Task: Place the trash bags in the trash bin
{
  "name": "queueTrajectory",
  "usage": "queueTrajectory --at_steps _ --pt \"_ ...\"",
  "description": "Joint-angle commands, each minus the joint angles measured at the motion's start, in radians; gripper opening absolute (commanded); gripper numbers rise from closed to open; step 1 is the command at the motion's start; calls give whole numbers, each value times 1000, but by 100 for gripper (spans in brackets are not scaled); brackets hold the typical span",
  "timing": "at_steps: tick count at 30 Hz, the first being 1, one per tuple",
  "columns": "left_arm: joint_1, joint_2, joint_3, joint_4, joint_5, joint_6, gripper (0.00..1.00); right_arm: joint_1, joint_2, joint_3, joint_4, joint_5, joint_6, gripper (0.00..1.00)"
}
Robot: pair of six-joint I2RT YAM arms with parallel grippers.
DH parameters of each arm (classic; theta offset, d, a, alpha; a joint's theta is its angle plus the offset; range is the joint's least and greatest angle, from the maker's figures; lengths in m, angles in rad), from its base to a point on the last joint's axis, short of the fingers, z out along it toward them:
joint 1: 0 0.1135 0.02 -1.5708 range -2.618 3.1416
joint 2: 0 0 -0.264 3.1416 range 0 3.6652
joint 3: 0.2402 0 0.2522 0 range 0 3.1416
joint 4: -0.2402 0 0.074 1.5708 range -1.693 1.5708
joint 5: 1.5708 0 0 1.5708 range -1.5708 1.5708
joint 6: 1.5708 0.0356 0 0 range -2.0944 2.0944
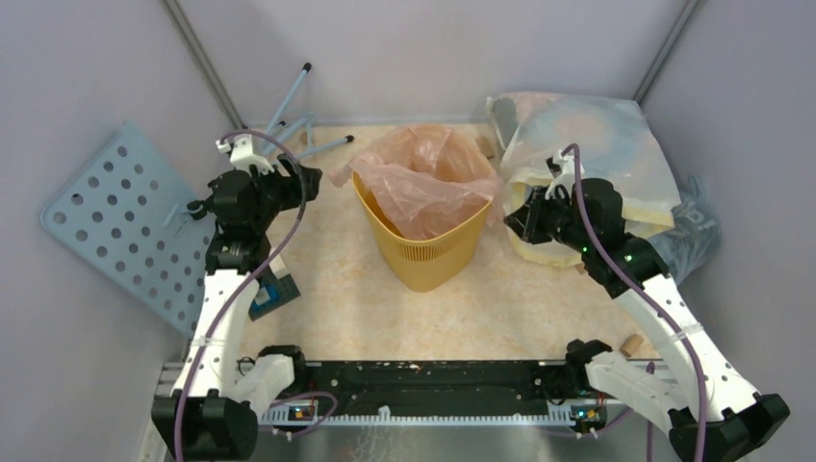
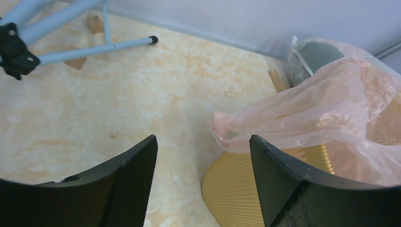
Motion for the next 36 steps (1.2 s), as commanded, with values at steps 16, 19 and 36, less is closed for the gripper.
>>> queueTrajectory --at_steps 16,19,36 --pt "6 -90 21 106 277 -287 84 -10 -25 9 21 -29 -4 29" --pt "6 -87 -18 162 275 -363 84 -9 -28 26 -10 -3 -3 35" --pt "5 -212 53 -50 125 -155 85 -10 -121 170 -84 156 -110 73"
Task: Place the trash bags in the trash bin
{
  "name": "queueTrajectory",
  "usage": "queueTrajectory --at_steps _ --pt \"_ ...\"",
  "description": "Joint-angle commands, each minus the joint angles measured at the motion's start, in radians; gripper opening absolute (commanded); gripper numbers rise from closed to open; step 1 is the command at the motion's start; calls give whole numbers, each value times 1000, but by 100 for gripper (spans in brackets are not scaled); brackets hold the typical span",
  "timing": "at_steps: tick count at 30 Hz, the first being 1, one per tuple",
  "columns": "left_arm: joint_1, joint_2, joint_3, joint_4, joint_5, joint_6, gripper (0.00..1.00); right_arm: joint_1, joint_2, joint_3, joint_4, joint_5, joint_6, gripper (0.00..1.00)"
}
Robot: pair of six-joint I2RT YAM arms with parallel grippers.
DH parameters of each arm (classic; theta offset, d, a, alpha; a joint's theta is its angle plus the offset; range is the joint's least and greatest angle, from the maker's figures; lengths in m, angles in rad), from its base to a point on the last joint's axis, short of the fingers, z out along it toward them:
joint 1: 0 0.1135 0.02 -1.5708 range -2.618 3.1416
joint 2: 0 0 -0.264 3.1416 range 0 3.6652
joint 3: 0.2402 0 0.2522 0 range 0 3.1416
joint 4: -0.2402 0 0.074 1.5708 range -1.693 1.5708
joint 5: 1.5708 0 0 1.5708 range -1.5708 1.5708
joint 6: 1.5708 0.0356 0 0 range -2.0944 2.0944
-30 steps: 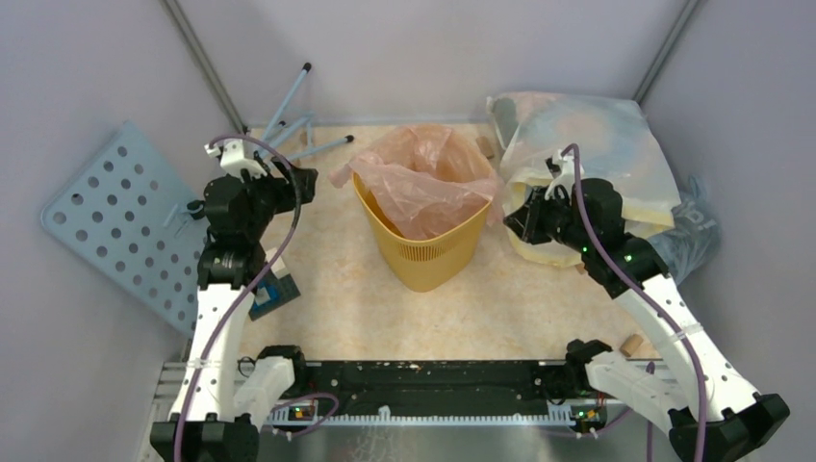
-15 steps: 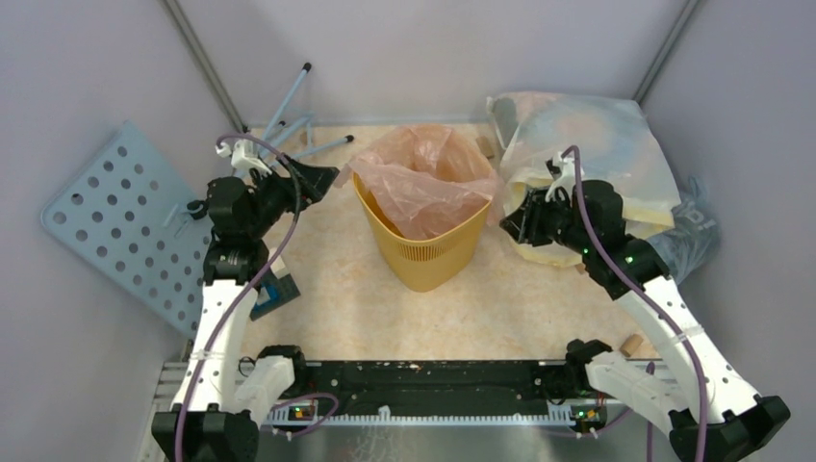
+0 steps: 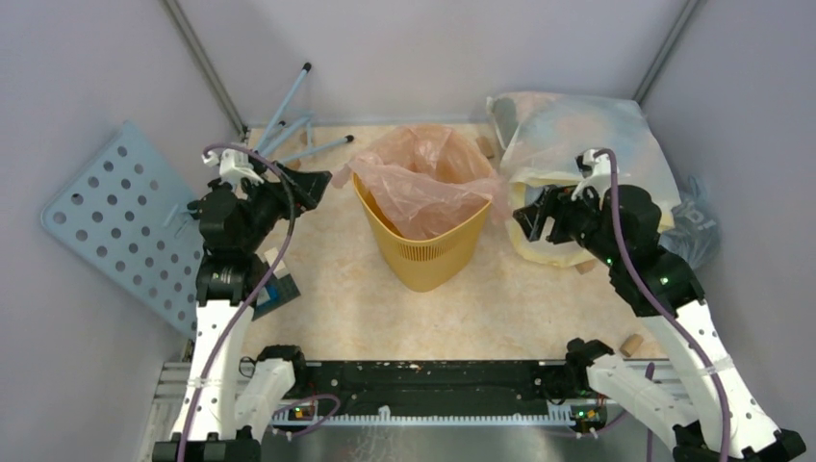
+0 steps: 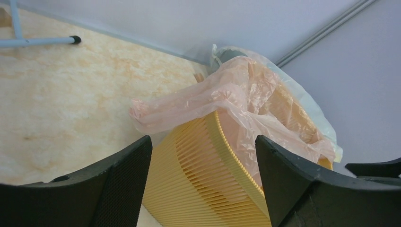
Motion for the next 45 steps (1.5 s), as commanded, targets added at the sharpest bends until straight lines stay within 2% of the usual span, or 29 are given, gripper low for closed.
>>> queueTrajectory --at_steps 1,9,14,17,21,27,36,45 --pt "6 -32 80 -68 -43 128 85 -11 -8 93 24 58 -54 74" --pt "-3 -37 34 -57 66 98 86 -11 125 269 21 80 -122 75" --pt "-9 2 28 -49 155 92 97 -10 234 336 77 24 -159 77" --pt "-9 8 17 -36 161 70 99 -10 338 423 79 6 -163 78" --pt "-39 5 7 -31 131 35 99 -9 456 521 74 27 -154 80" --pt "-110 5 -8 -32 71 17 99 -10 520 561 118 19 -139 81" --pt "-353 64 25 -51 -107 12 99 -10 607 622 74 87 -163 80" --pt "-382 75 60 -94 -126 32 99 -8 706 706 32 24 -203 73"
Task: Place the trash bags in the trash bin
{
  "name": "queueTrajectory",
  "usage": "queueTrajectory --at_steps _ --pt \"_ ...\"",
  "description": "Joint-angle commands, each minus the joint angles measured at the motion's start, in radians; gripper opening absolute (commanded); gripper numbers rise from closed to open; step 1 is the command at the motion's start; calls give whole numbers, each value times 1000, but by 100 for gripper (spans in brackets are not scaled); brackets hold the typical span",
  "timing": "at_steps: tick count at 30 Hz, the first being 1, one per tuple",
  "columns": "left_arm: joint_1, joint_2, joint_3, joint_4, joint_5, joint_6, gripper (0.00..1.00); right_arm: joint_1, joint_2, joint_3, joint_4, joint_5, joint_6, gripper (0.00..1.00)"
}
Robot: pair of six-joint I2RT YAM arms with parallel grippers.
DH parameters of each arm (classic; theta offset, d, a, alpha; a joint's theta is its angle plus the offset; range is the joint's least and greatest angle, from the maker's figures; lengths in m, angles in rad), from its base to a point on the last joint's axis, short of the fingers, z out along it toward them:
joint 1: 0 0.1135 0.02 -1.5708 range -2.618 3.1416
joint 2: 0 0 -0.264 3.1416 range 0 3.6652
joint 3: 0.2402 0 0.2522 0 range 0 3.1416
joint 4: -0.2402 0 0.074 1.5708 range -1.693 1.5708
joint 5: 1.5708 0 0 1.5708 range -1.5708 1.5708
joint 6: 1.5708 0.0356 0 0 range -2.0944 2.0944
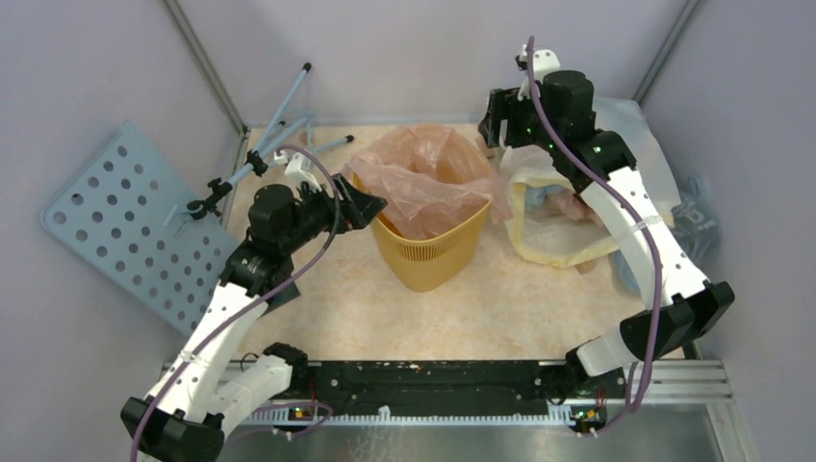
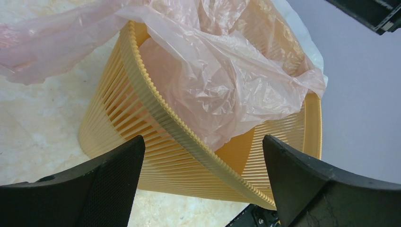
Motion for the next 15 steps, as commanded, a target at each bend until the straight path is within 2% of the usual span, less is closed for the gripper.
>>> queueTrajectory --at_steps 1,7,11,15 --pt "-6 -1 41 19 -13 5 99 -7 35 71 -20 -47 -46 72" --pt "-7 26 51 16 16 11 94 25 151 200 -153 -96 -111 65" --pt "-7 35 47 23 5 49 83 75 224 267 -234 -53 -157 61" --pt "-8 59 52 21 -1 80 78 88 267 295 -257 -78 -173 51"
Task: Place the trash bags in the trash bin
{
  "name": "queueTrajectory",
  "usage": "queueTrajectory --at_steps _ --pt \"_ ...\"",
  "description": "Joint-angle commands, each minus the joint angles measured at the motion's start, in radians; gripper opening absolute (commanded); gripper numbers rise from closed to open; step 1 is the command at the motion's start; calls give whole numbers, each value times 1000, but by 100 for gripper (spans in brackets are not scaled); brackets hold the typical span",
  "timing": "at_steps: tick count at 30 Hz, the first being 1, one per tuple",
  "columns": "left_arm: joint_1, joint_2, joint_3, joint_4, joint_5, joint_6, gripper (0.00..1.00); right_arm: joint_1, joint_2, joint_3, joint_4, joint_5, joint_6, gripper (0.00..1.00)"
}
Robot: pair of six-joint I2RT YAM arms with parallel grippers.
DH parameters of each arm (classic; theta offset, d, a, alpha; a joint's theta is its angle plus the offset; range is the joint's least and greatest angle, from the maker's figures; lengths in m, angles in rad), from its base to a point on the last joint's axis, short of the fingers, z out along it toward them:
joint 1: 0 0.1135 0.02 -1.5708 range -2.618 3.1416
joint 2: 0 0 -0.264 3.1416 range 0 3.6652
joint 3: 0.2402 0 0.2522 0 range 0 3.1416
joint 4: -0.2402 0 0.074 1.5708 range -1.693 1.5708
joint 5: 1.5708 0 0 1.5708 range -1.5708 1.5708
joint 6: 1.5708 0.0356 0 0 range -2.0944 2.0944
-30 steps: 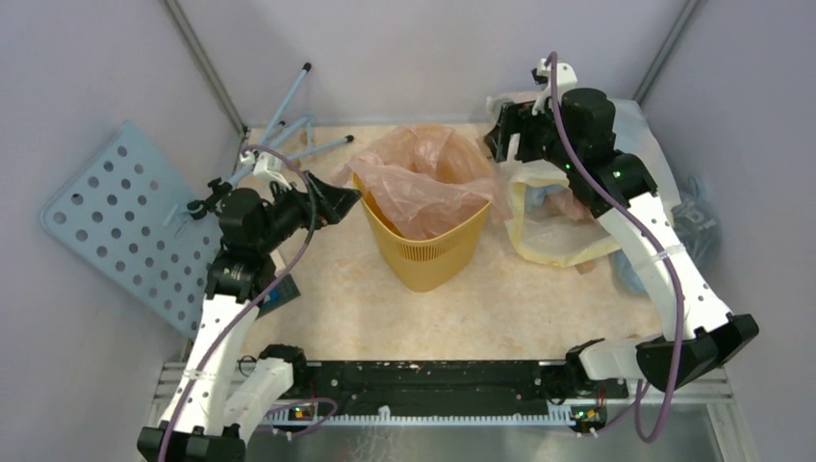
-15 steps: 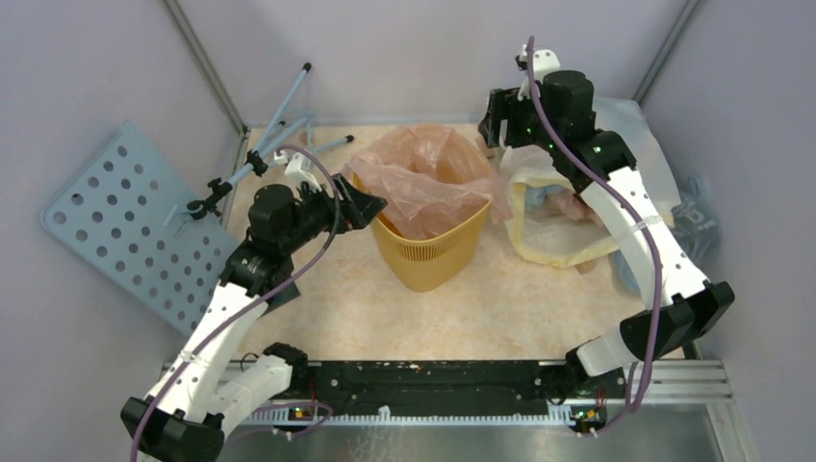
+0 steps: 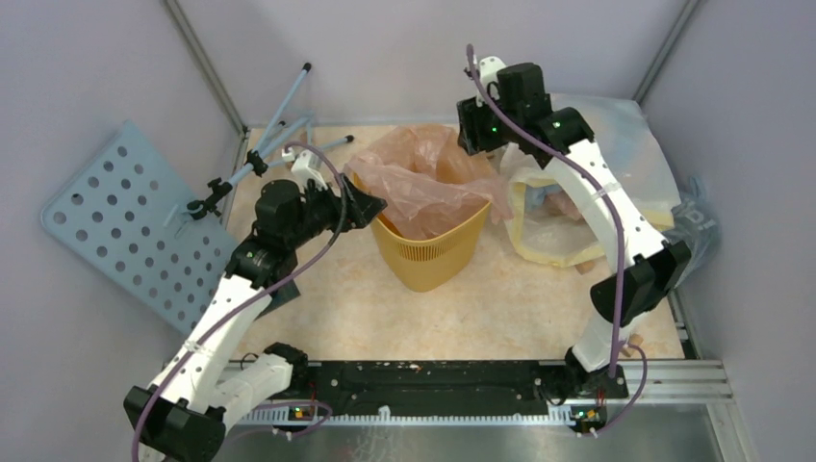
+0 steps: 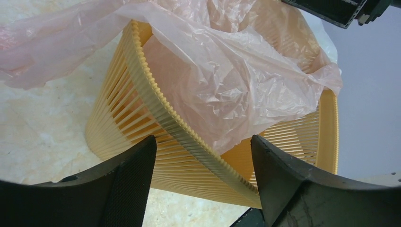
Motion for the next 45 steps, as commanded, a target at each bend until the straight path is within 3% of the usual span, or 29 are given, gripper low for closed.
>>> queueTrajectory --at_steps 1,4,6,10,12,18,26,30,34,36,41,45 --pt "-2 25 42 28 1 54 76 22 36 63 -59 -30 -43 49" --pt "-2 36 45 30 2 67 72 27 47 66 -61 -38 -44 43" --pt "-2 42 46 34 -3 78 70 29 54 74 -72 -41 -42 32" --pt "-2 59 45 71 -15 104 68 32 57 90 -104 -23 -25 1" --pt "-2 80 59 86 -19 119 70 37 51 100 -136 57 27 0" --pt "-1 70 183 -13 -120 172 88 55 8 79 -180 274 139 0" --pt "-2 57 320 -105 -138 108 99 81 -134 -124 -34 351 438 0" --pt "-2 82 335 -14 -16 -6 99 129 -210 -246 65 465 539 0" --pt "-31 193 343 140 97 -182 99 155 -216 -266 84 524 566 0" --pt "-80 260 438 65 -3 -179 99 158 -215 -269 90 524 567 0" --pt "-192 407 737 -290 -442 -195 99 161 -216 -274 84 587 606 0" --pt "-221 500 866 -430 -572 -159 99 163 -215 -273 78 629 617 0"
